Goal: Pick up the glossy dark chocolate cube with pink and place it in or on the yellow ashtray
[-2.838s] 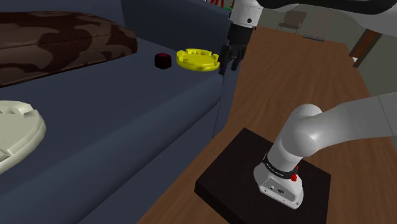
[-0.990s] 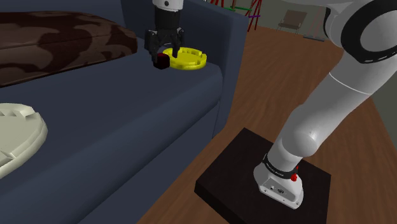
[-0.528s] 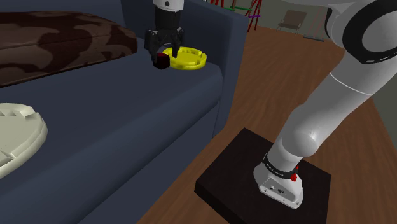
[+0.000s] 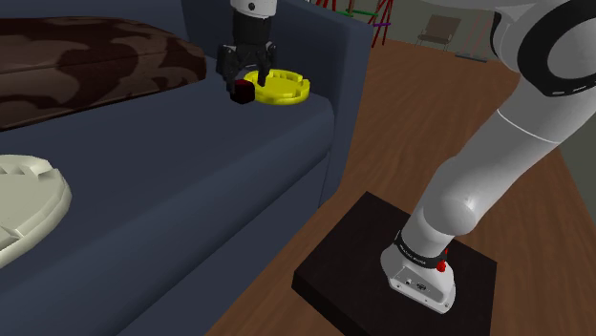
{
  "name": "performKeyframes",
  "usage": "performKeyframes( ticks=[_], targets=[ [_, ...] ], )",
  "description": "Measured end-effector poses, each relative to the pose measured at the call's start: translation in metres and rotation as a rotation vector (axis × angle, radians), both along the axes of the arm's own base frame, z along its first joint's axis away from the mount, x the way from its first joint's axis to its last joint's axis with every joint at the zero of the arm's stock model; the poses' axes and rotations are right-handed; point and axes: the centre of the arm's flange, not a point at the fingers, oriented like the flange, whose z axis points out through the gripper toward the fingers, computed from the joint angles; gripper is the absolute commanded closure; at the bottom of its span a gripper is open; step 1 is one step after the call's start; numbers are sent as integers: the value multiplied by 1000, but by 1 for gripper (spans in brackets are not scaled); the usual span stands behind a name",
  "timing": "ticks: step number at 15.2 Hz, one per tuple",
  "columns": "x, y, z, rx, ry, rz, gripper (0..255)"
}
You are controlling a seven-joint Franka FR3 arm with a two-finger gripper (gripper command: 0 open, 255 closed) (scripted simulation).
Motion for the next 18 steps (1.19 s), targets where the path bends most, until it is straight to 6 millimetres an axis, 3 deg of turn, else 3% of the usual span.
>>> performKeyframes(
  ticks=[8, 18],
  targets=[
    [6, -1, 16, -10, 46, -3, 255],
    [6, -1, 67, -10, 50, -2, 255]
  ],
)
